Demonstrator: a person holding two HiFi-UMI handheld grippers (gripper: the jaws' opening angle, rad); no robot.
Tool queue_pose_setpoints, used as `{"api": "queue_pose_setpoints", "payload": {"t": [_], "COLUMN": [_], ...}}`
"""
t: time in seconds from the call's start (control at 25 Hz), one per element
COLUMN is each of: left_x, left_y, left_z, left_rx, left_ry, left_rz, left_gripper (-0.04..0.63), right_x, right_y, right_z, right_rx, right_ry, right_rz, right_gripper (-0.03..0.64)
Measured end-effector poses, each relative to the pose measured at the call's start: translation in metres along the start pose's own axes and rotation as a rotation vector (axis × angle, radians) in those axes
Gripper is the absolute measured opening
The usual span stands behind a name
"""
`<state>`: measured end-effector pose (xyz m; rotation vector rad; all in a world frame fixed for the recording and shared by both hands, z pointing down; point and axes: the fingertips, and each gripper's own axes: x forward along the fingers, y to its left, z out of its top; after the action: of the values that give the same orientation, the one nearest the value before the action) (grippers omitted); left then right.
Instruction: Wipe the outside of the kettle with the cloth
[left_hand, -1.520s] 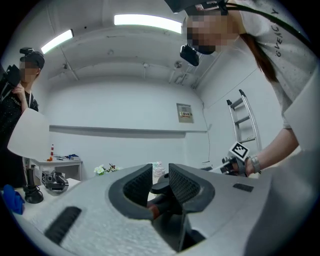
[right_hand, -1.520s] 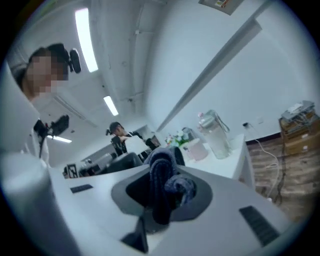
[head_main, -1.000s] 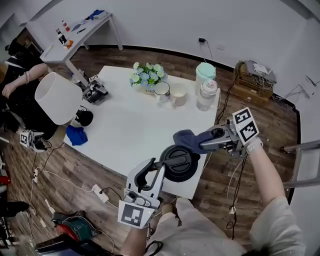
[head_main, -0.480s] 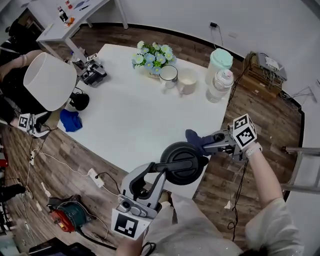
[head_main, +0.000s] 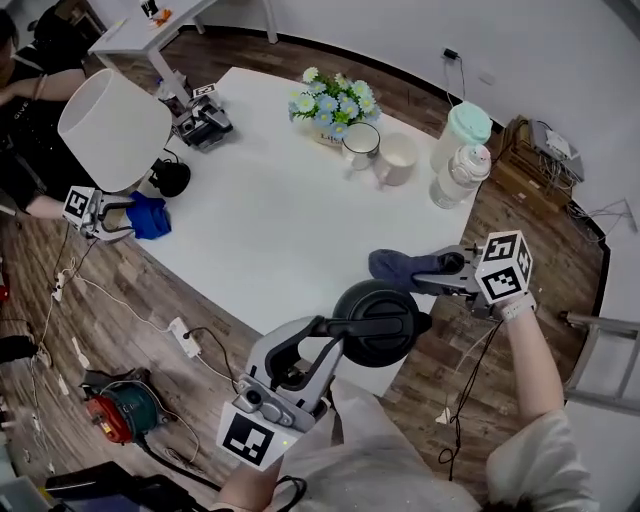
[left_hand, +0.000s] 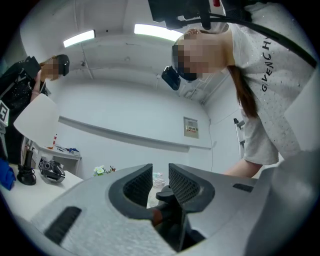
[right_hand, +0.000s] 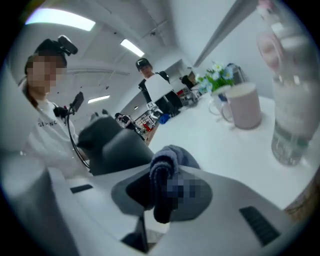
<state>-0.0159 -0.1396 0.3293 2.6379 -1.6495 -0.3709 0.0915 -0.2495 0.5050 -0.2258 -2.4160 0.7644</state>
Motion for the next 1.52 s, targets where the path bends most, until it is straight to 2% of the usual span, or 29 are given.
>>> {"api": "queue_pose_setpoints", "payload": {"t": [0.16, 0.32, 0.4, 0.48, 0.6, 0.8, 0.96, 1.08, 1.2, 1.36, 1.52], "left_x": [-0.005, -0.010, -0.013, -0.016, -0.023, -0.041, -0.050, -0.059, -0.066, -0.070, -0.071], "left_y": [0.004, 0.014, 0.020, 0.027, 0.039, 0.056, 0.062, 0.064, 0.065, 0.064, 0.068], "left_z": [0.004, 0.001, -0.002, -0.005, -0.013, -0.029, -0.041, -0.050, -0.060, -0.072, -0.078], "left_rx": [-0.051, -0.038, -0.017, 0.005, 0.027, 0.012, -0.019, -0.025, -0.021, -0.029, -0.008], "left_ry": [-0.012, 0.023, 0.049, 0.076, 0.113, 0.135, 0.124, 0.140, 0.160, 0.157, 0.153], "left_rz": [-0.005, 0.038, 0.072, 0.110, 0.178, 0.299, 0.355, 0.396, 0.403, 0.405, 0.400], "left_gripper": [0.106, 0.106, 0.106, 0.106, 0.106, 0.106, 0.106, 0.106, 0.106, 0.106, 0.106], "right_x": [-0.037, -0.047, -0.038, -0.024, 0.004, 0.058, 0.087, 0.107, 0.125, 0.141, 0.150], "right_y": [0.059, 0.116, 0.127, 0.128, 0.120, 0.095, 0.085, 0.075, 0.069, 0.068, 0.063], "right_z": [0.082, 0.131, 0.136, 0.135, 0.125, 0.091, 0.082, 0.063, 0.043, 0.025, 0.015], "right_rx": [-0.248, -0.497, -0.562, -0.557, -0.489, -0.445, -0.389, -0.374, -0.352, -0.336, -0.360], "right_ry": [-0.016, 0.140, 0.248, 0.356, 0.501, 0.740, 0.835, 0.969, 1.088, 1.173, 1.186], "right_rz": [0.094, 0.245, 0.306, 0.376, 0.494, 0.569, 0.667, 0.716, 0.765, 0.822, 0.807], "right_gripper": [0.063, 0.063, 0.063, 0.063, 0.062, 0.062, 0.061, 0.061, 0.061, 0.063, 0.061]}}
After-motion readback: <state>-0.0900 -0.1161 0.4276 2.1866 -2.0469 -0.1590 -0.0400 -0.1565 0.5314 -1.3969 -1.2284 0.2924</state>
